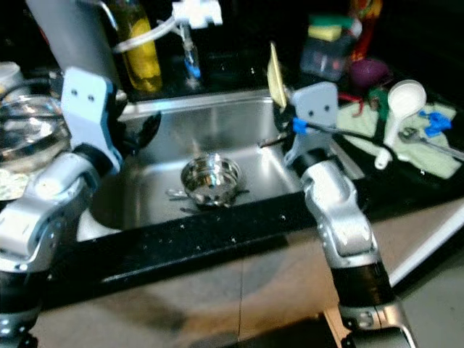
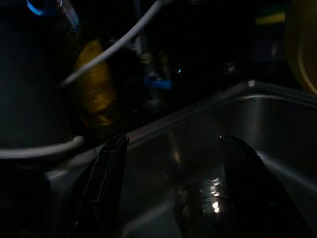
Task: Kitchen organization
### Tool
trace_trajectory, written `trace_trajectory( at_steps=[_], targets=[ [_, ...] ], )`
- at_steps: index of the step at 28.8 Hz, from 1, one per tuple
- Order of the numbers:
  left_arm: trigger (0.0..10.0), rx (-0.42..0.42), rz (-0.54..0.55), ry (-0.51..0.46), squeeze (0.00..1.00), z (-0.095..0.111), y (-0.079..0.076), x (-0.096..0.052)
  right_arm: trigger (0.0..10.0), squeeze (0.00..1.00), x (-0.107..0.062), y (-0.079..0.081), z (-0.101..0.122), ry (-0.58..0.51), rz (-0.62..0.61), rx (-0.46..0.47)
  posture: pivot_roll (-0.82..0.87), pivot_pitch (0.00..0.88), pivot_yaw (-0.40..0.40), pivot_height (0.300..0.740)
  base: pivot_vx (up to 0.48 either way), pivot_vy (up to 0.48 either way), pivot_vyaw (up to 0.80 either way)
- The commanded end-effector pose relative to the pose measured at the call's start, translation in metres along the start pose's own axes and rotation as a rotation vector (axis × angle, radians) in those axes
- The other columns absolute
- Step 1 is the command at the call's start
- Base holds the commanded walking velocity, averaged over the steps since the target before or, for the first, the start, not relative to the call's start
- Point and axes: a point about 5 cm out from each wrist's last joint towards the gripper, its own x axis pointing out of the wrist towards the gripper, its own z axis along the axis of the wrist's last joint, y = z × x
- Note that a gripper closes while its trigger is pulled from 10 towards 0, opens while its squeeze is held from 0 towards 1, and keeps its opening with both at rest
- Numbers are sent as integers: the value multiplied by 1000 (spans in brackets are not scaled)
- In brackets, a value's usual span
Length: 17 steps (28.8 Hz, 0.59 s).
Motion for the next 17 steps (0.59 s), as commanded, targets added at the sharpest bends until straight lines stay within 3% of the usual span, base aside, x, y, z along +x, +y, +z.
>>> trace_trajectory(
  at_steps=[1,4,17],
  targets=[
    [10000,12,4,14,0,-3,1,-1,10000,0,0,2,1,-5,13,-16,-41,166,-28,740,307,0,0],
    [10000,13,-1,16,0,-3,0,-1,10000,0,0,2,1,-4,12,-17,-39,169,-28,740,280,0,0],
    [10000,17,-24,42,0,-6,-4,-1,10000,0,-1,0,-1,5,12,-20,-39,174,-29,740,0,0,0]
  ],
)
